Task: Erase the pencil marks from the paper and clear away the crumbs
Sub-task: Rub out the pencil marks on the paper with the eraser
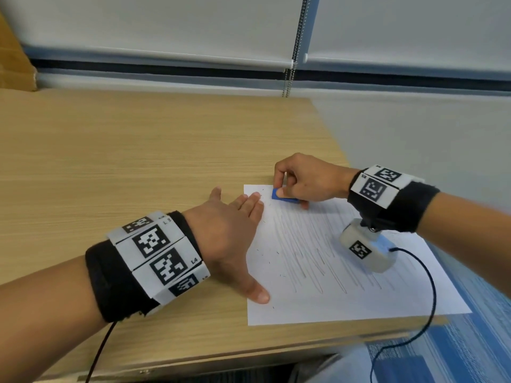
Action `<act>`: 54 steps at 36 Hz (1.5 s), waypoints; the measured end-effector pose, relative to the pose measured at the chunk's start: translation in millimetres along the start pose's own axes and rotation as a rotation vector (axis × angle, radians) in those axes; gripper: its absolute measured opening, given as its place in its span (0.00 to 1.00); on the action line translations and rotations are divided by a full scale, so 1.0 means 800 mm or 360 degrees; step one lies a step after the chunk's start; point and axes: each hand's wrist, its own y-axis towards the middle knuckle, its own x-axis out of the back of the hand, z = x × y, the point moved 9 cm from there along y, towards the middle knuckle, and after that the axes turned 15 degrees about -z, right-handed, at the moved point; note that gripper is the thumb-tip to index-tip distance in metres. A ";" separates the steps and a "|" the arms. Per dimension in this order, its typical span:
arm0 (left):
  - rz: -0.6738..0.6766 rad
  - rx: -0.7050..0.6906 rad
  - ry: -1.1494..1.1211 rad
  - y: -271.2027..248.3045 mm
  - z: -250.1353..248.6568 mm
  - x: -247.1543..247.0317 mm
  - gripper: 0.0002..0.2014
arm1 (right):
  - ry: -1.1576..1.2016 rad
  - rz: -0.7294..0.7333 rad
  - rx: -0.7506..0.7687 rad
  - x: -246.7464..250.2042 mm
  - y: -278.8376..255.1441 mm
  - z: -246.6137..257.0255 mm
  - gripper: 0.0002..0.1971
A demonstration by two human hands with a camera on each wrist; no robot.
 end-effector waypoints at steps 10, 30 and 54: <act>0.0017 -0.0008 -0.0032 -0.001 0.001 0.001 0.71 | 0.0076 0.0176 0.0079 -0.014 -0.015 0.010 0.02; -0.0012 0.0006 -0.0054 -0.001 0.001 0.002 0.71 | 0.0205 0.0441 0.0091 -0.037 -0.056 0.021 0.03; -0.0066 -0.0015 -0.0124 0.000 0.006 -0.002 0.72 | 0.0187 0.0459 0.0169 -0.047 -0.072 0.045 0.03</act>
